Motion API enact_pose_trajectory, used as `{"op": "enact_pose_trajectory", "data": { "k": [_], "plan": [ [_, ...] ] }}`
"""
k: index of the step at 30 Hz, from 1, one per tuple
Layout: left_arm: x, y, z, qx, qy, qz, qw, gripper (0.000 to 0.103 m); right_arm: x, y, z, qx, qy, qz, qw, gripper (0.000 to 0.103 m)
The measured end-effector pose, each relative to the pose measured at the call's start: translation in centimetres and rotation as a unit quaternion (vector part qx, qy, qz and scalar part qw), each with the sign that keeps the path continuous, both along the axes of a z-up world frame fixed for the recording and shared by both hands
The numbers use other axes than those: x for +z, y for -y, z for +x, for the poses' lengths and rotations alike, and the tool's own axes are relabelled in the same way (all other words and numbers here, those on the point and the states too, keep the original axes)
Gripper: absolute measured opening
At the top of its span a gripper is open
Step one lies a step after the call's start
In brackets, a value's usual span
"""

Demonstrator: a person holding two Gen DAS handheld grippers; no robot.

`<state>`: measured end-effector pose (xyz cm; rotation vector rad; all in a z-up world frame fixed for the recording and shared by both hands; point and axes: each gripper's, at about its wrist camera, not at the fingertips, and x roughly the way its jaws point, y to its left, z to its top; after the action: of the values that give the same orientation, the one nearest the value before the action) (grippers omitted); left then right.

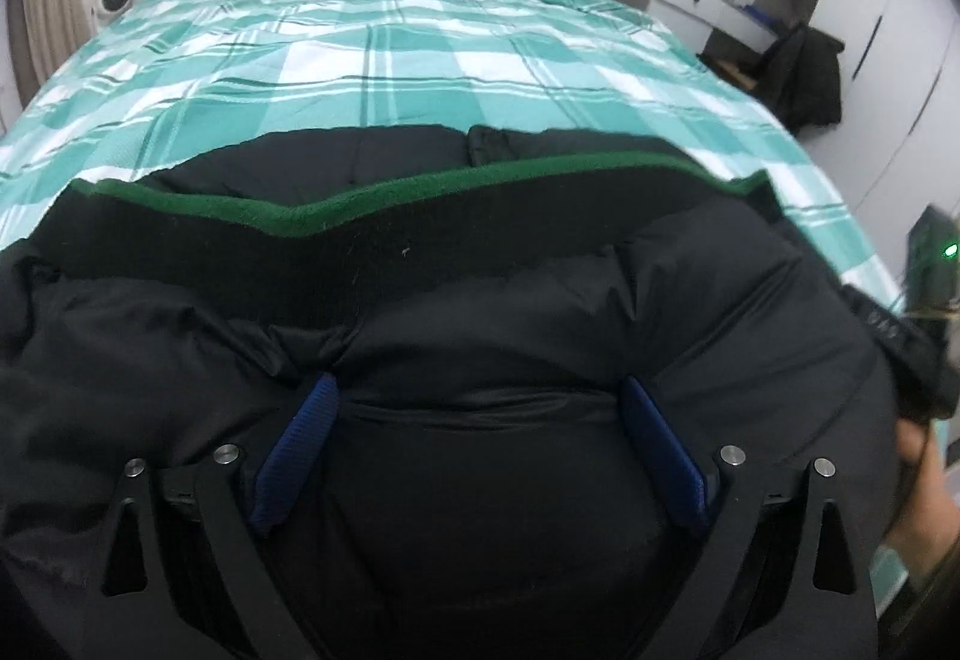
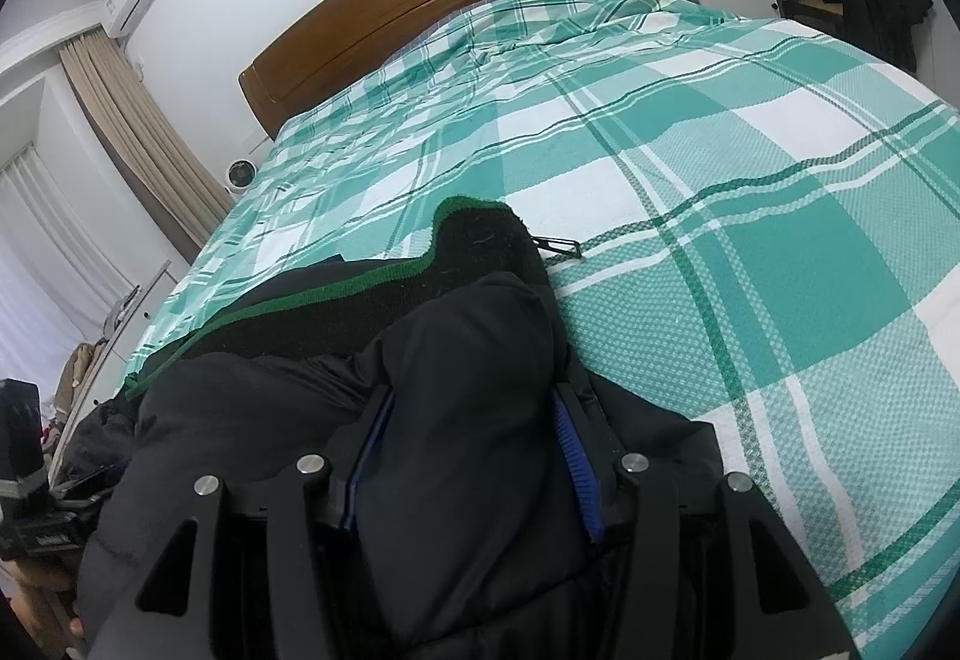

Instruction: Fold large clothes

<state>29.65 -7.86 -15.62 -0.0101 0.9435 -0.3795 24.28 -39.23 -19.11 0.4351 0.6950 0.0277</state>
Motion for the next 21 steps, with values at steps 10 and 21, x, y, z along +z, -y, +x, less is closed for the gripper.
{"op": "enact_pose_trajectory", "data": {
  "k": [10,21],
  "plan": [
    [4.1,-1.7,-5.5,-0.022,0.010,0.026,0.9994,0.090,2.4,-0.1,-0.6,0.011,-0.039,-0.022,0.999,0.053],
    [-0.6,-0.7,-7.0,-0.028,0.034,0.065,0.9969,0.092,7.1,-1.6,-15.8,-0.010,0.055,-0.005,0.998,0.057]
  ]
}}
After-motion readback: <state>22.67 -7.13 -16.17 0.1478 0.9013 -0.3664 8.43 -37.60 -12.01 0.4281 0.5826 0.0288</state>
